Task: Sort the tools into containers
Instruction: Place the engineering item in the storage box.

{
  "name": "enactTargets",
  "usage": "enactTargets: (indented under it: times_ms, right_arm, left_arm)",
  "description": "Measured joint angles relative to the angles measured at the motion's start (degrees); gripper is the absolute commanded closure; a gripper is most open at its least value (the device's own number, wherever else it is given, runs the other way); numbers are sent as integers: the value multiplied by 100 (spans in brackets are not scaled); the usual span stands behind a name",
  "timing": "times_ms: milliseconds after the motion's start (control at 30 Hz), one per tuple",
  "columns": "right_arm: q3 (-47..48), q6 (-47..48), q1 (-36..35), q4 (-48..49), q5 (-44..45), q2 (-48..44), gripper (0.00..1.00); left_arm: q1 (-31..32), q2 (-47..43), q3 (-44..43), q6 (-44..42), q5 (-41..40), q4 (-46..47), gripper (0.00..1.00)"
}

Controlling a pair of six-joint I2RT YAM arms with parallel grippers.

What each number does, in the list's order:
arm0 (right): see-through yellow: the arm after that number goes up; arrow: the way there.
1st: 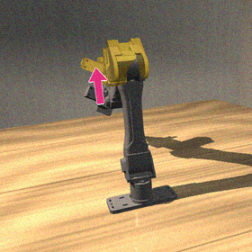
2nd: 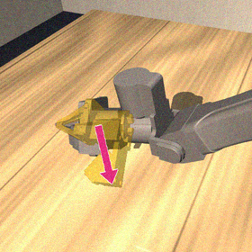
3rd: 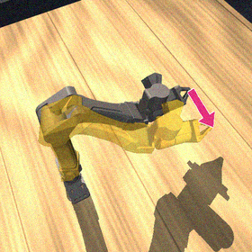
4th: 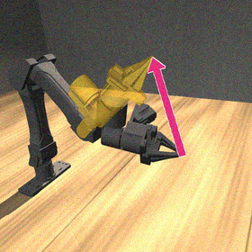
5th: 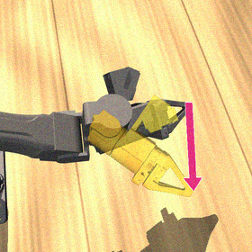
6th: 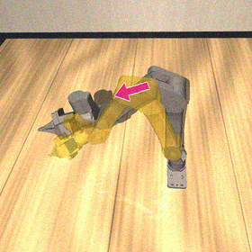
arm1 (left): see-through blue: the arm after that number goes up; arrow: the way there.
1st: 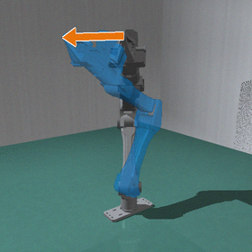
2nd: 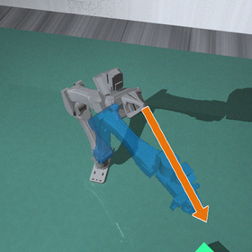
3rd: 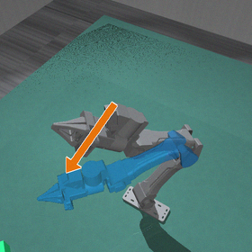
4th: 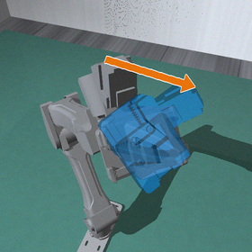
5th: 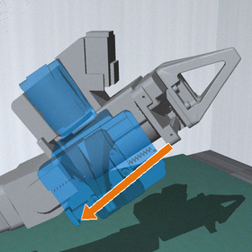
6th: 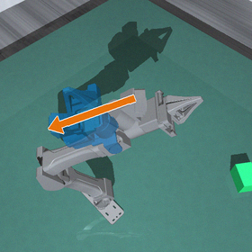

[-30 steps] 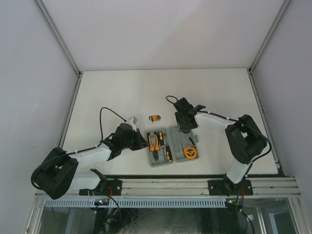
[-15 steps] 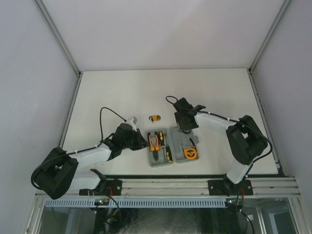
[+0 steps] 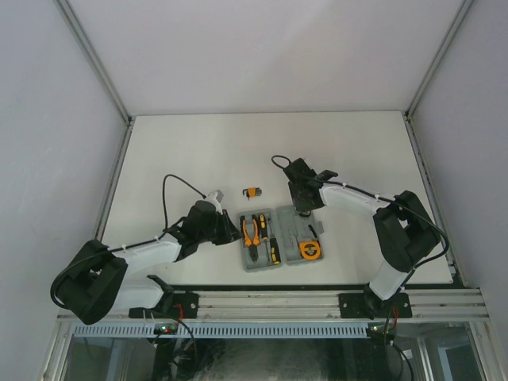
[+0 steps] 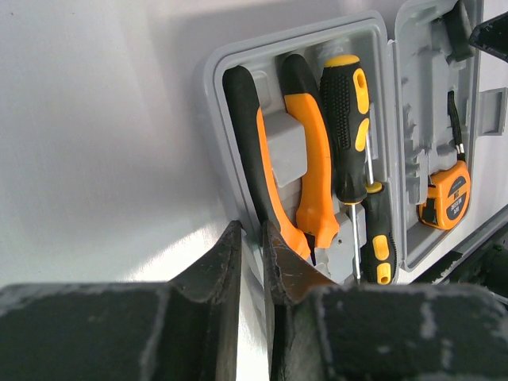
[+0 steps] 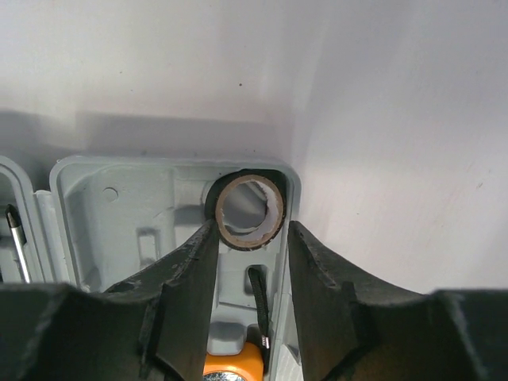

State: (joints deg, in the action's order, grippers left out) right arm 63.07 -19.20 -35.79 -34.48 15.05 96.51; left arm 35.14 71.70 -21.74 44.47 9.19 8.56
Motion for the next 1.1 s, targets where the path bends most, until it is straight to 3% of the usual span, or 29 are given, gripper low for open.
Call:
enactTargets:
  times_ms: [467, 1100]
  right_arm:
    - [0, 44, 0, 37, -302, 0, 72]
    - [0, 46, 61, 39, -258, 2, 62]
  left_arm:
    - [0, 0, 0, 0, 0, 0, 84]
    - [0, 0, 0, 2, 0, 0, 85]
